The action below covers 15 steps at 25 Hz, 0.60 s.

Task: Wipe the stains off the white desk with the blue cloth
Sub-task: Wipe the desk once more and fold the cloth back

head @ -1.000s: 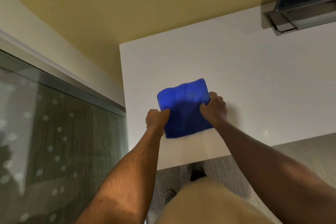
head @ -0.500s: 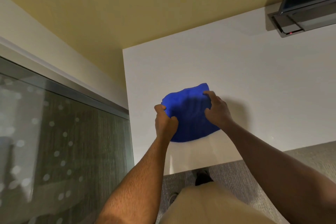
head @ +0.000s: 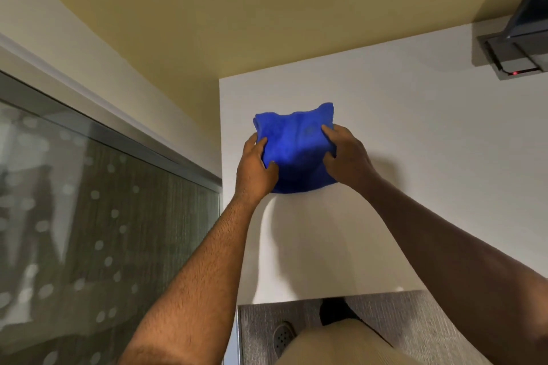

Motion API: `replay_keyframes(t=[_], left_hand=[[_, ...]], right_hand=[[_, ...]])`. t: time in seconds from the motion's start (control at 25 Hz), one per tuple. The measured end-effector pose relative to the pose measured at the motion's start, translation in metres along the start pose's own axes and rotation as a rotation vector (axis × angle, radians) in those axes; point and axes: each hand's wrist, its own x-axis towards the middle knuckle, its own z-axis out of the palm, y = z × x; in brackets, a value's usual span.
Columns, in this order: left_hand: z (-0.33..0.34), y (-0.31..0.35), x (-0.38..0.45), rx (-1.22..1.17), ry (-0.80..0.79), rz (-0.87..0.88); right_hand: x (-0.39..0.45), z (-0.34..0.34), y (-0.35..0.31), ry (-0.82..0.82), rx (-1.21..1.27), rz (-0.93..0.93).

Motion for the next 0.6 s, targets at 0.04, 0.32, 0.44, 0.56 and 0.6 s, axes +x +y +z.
replay_keyframes(t=[0.04,0.32,0.44,0.56,0.6], left_hand=[[-0.007,-0.003,0.012,0.026,0.011,0.0],[-0.043,-0.017,0.103,0.118,0.055,0.002],[-0.053,-0.019,0.147,0.14,0.017,0.05],[-0.05,-0.027,0.179,0.149,-0.02,0.03],[-0.047,-0.032,0.186,0.188,-0.069,0.0]], right_hand=[[0.012,0.001,-0.005,-0.002,-0.007,-0.032],[0.115,0.014,-0.03,-0.155,0.067,-0.047],[0.156,0.019,-0.035,-0.165,0.034,-0.098],[0.183,0.037,-0.029,-0.2,0.011,-0.098],[0.19,0.044,-0.024,-0.226,-0.001,-0.068]])
